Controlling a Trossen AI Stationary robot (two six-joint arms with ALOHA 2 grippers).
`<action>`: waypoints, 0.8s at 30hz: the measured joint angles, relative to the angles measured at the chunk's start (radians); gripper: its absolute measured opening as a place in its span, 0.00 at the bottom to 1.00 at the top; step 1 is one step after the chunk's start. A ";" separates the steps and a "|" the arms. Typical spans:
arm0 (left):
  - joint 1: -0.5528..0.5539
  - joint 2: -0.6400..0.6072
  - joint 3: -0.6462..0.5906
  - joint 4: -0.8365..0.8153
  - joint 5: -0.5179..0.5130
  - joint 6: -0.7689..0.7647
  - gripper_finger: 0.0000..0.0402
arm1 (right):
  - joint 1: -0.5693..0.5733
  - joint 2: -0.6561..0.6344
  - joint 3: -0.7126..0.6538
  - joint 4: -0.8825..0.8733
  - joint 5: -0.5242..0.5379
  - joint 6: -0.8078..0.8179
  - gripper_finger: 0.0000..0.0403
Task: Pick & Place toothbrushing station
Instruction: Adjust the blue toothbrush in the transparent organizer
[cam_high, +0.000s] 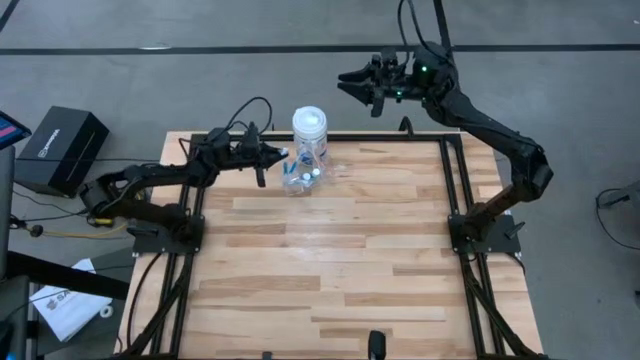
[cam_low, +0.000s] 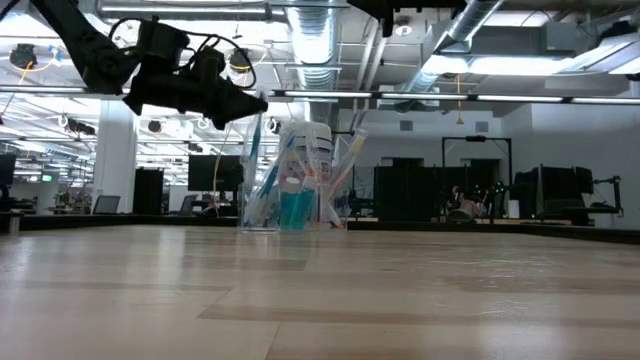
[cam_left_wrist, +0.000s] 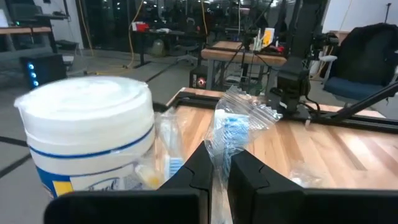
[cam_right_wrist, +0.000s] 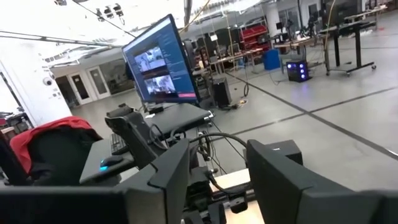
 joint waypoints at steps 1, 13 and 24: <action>0.000 0.008 0.000 0.003 0.000 0.000 0.03 | 0.001 0.000 0.000 0.000 0.000 -0.003 0.37; -0.008 0.165 0.000 0.099 0.025 0.026 0.03 | 0.011 0.000 0.000 -0.001 0.000 -0.007 0.36; -0.019 0.251 0.000 0.162 0.032 0.002 0.03 | 0.035 0.000 0.000 -0.041 -0.001 -0.051 0.37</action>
